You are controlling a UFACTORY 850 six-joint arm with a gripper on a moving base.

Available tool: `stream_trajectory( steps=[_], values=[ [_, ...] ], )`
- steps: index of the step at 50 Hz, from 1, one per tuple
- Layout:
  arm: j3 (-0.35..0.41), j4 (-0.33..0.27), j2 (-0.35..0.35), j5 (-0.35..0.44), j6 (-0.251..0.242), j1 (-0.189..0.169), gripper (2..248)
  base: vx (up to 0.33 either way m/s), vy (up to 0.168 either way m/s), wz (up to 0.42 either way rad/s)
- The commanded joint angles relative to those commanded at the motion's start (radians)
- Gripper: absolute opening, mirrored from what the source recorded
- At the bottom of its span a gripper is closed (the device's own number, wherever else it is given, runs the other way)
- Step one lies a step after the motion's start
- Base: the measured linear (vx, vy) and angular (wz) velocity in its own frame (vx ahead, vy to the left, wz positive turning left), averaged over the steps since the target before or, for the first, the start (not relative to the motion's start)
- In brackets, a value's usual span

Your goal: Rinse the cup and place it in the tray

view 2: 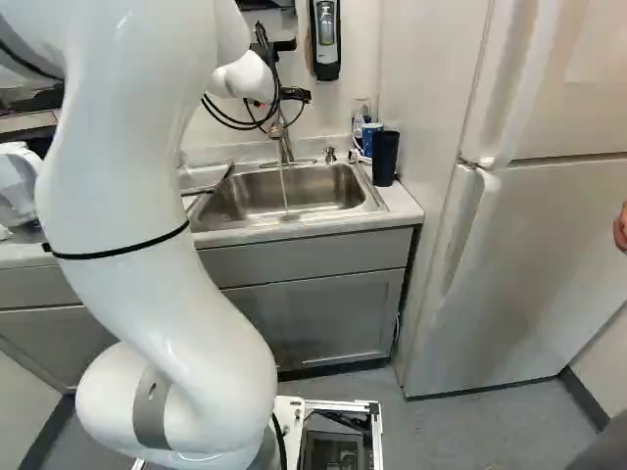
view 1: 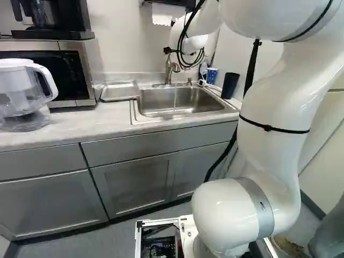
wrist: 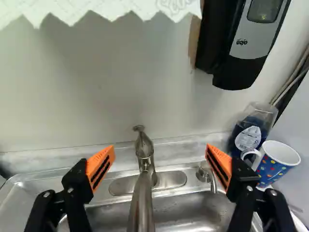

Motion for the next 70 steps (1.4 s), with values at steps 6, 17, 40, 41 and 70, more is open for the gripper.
stream_trajectory(
  steps=[6, 17, 40, 41, 70],
  values=[
    [0.03, 0.0, 0.028, 0.0, 0.0, 0.01, 247, 0.0, 0.0, 0.0],
    [0.085, 0.0, 0.079, -0.013, 0.0, 0.029, 247, 0.0, 0.0, 0.0],
    [0.207, 0.0, 0.198, -0.112, 0.0, 0.037, 247, 0.0, 0.0, 0.0],
    [0.213, 0.0, 0.203, -0.117, 0.0, 0.037, 247, 0.0, 0.0, 0.0],
    [0.356, 0.0, 0.353, -0.268, 0.0, 0.009, 247, 0.0, 0.0, 0.0]
  ],
)
